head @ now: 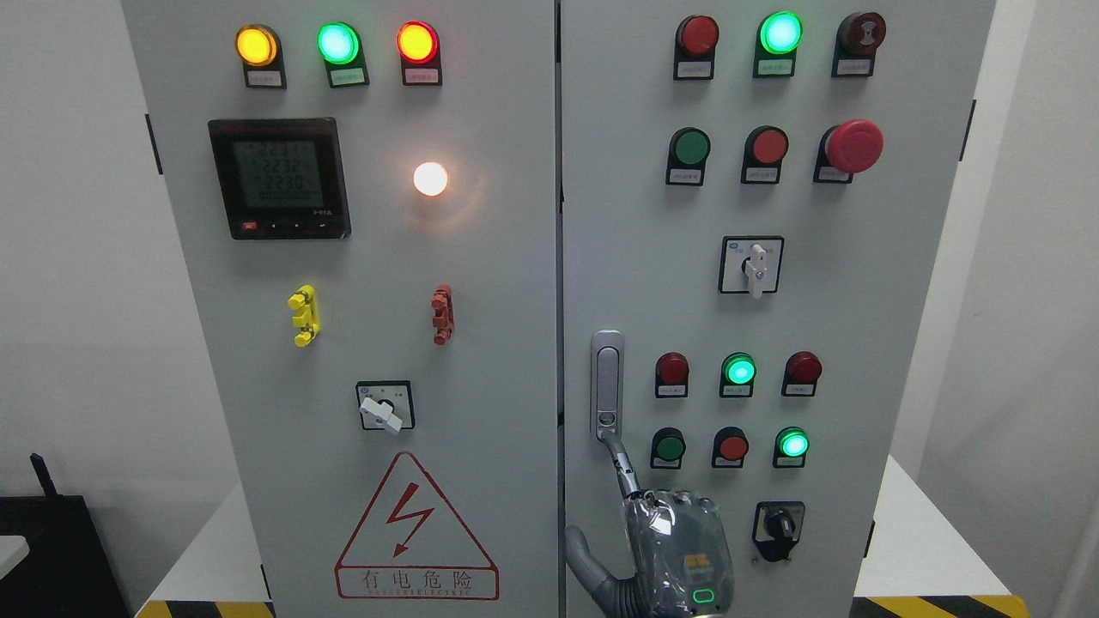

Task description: Release door handle

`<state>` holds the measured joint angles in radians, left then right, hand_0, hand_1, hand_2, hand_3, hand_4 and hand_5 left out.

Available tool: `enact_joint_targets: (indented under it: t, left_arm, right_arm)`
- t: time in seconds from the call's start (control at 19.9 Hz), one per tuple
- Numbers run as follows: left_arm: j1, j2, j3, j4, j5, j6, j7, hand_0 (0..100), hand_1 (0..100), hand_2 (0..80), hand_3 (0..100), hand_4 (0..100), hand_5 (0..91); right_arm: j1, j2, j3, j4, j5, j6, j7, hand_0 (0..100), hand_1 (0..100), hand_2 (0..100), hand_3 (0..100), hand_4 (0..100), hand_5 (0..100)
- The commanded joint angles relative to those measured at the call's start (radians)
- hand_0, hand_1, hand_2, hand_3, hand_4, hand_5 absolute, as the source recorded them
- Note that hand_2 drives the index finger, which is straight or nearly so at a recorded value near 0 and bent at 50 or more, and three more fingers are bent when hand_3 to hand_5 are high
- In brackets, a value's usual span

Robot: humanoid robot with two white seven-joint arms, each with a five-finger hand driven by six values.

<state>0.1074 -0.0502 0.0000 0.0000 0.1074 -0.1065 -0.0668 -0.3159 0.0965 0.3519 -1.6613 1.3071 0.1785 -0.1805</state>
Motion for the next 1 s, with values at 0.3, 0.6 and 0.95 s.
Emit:
enact_joint_targets:
  t: [0.3, 0.6, 0.95]
  left_arm:
    - [0.0, 0.0, -0.014, 0.02, 0.0, 0.001, -0.001, 12, 39, 0.0, 0, 0, 0.0]
    - [0.0, 0.0, -0.014, 0.02, 0.0, 0.001, -0.001, 12, 39, 0.0, 0, 0, 0.0]
    - [0.0, 0.0, -0.014, 0.02, 0.0, 0.001, -0.001, 12, 39, 0.0, 0, 0, 0.0]
  right_arm:
    - [0.004, 0.0, -0.001, 0.012, 0.0, -0.001, 0.003, 35, 34, 0, 100, 100, 100]
    - [0.008, 0.0, -0.001, 0.015, 0.0, -0.001, 0.003, 35, 34, 0, 100, 100, 100]
    - [0.006, 0.0, 0.001, 0.026, 0.0, -0.001, 0.004, 35, 34, 0, 100, 100, 100]
